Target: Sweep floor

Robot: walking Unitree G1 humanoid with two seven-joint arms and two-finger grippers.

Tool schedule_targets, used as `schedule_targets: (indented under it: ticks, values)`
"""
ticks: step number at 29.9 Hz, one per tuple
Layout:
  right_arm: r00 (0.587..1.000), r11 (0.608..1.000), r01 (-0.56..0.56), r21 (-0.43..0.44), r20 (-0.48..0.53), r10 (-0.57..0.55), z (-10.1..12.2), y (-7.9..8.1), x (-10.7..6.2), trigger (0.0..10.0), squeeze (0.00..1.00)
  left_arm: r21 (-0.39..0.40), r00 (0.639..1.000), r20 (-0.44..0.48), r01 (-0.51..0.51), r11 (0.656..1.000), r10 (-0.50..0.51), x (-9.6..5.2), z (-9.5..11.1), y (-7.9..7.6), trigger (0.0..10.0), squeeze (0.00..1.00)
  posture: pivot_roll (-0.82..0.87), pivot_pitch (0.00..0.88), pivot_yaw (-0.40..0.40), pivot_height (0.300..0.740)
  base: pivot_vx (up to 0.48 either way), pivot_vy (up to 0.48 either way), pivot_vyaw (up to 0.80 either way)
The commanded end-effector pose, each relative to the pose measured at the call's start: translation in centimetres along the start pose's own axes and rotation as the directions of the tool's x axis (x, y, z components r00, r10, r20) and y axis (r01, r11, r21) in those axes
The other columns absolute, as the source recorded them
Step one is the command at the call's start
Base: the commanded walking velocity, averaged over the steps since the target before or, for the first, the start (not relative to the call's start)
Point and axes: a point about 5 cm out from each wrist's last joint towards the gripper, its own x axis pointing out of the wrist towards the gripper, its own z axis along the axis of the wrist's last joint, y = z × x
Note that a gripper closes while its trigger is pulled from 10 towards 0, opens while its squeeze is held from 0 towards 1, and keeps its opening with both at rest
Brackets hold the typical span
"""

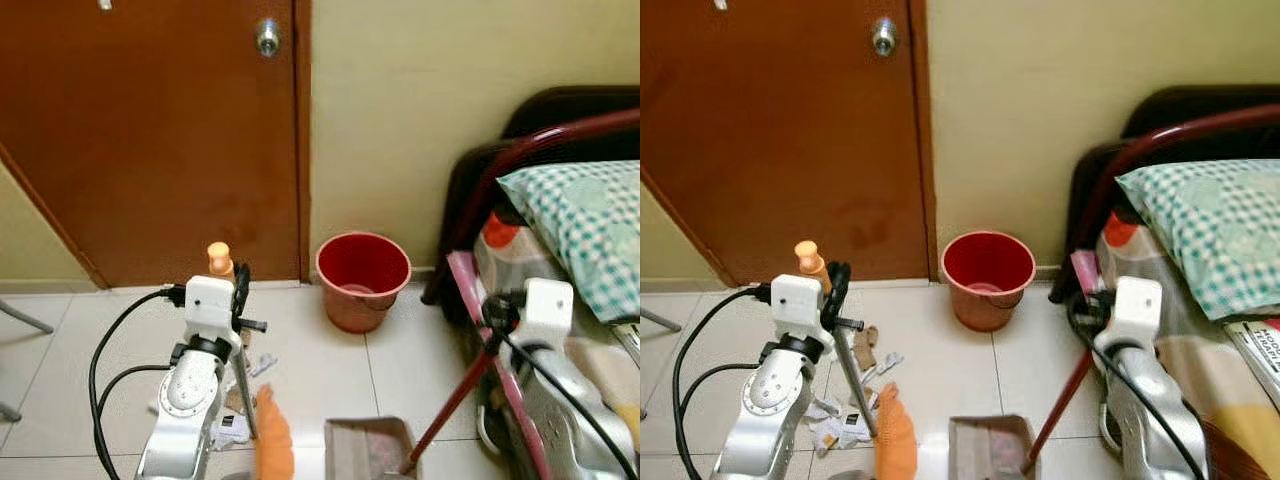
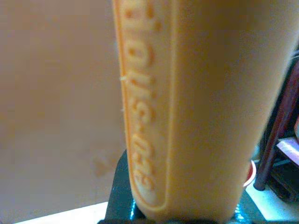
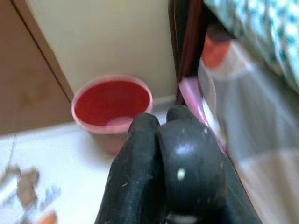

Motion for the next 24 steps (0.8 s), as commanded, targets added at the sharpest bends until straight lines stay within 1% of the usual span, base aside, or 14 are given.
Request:
schedule_targets:
  ticks: [1,2,3,6,9,11,12,14,15,17,19,21,23,24]
  values:
    - [0.996,1.0,-0.006,-0.01,0.092,0.007,1.6,0.8,0.5,10.0,0.0,0.01,1.0,0.019,-0.012,1.0,0.012,0.4,0.6,0.3,10.0,0.0,-0.03,0.018,0.029,0.74,0.0,0.0,0.0]
    - [0.992,1.0,0.002,-0.011,0.129,0.0,2.2,1.2,0.9,10.0,0.0,0.015,0.999,0.027,-0.017,1.0,0.017,0.5,0.9,0.5,10.0,0.0,-0.03,0.018,0.029,0.74,0.0,0.0,0.0]
    - [0.99,1.0,0.003,-0.002,0.138,-0.002,2.4,1.3,0.9,10.0,0.0,0.017,0.999,0.03,-0.019,1.0,0.018,0.5,1.0,0.6,10.0,0.0,-0.03,0.026,0.027,0.74,0.0,0.0,0.0]
    - [0.992,1.0,0.024,-0.007,0.124,-0.023,1.7,1.4,1.4,10.0,0.0,0.035,0.999,0.047,-0.019,0.999,0.017,0.6,1.4,0.7,10.0,0.0,-0.03,0.03,0.024,0.74,0.0,0.0,0.0]
    - [0.989,0.996,0.065,-0.059,0.136,-0.056,1.0,1.5,1.6,10.0,0.0,0.05,0.998,0.068,-0.019,0.999,0.016,0.8,2.0,0.5,10.0,0.0,-0.03,0.041,0.014,0.74,0.0,0.0,0.0]
    - [0.99,0.996,0.072,-0.052,0.129,-0.065,0.3,1.5,1.7,10.0,0.0,0.068,0.996,0.093,-0.014,0.998,0.007,0.8,2.5,0.1,10.0,0.0,-0.03,0.049,0.001,0.74,0.0,0.0,0.0]
    - [0.99,0.996,0.072,-0.052,0.129,-0.065,0.3,1.5,1.7,10.0,0.0,0.068,0.996,0.093,-0.014,0.998,0.007,0.8,2.5,0.1,10.0,0.0,-0.03,0.049,0.001,0.74,0.0,0.0,0.0]
    - [0.993,0.996,0.066,-0.051,0.101,-0.061,-0.6,2.0,2.0,10.0,0.0,0.087,0.993,0.119,-0.008,0.996,-0.002,0.7,3.0,-0.3,10.0,0.0,-0.02,0.053,-0.002,0.74,0.0,0.0,0.0]
    - [0.993,0.996,0.066,-0.051,0.101,-0.061,-0.6,2.0,2.0,10.0,0.0,0.087,0.993,0.119,-0.008,0.996,-0.002,0.7,3.0,-0.3,10.0,0.0,-0.02,0.053,-0.002,0.74,0.0,0.0,0.0]
    - [0.995,0.997,0.057,-0.055,0.091,-0.051,-1.2,2.6,2.5,10.0,0.0,0.084,0.993,0.12,-0.007,0.996,-0.003,0.7,3.1,-0.4,10.0,0.0,-0.02,0.053,-0.002,0.74,0.0,0.0,0.0]
    - [0.995,0.998,0.048,-0.051,0.093,-0.043,-1.3,2.8,2.8,10.0,0.0,0.085,0.993,0.119,-0.007,0.996,-0.003,0.7,3.1,-0.4,10.0,0.0,-0.02,0.053,-0.002,0.74,0.0,0.0,0.0]
    - [0.993,0.996,0.065,-0.063,0.105,-0.058,-1.3,2.7,3.1,10.0,0.0,0.086,0.993,0.119,-0.007,0.996,-0.003,0.7,3.1,-0.4,10.0,0.0,-0.02,0.053,-0.002,0.74,0.0,0.0,0.0]
    - [0.987,0.995,0.092,-0.047,0.136,-0.084,-0.9,2.8,3.9,10.0,0.0,0.101,0.991,0.136,-0.006,0.995,-0.007,0.9,3.5,-0.4,10.0,0.0,-0.02,0.053,-0.002,0.74,0.0,0.0,0.0]
    - [0.987,0.995,0.092,-0.047,0.136,-0.084,-0.9,2.8,3.9,10.0,0.0,0.101,0.991,0.136,-0.006,0.995,-0.007,0.9,3.5,-0.4,10.0,0.0,-0.02,0.053,-0.002,0.74,0.0,0.0,0.0]
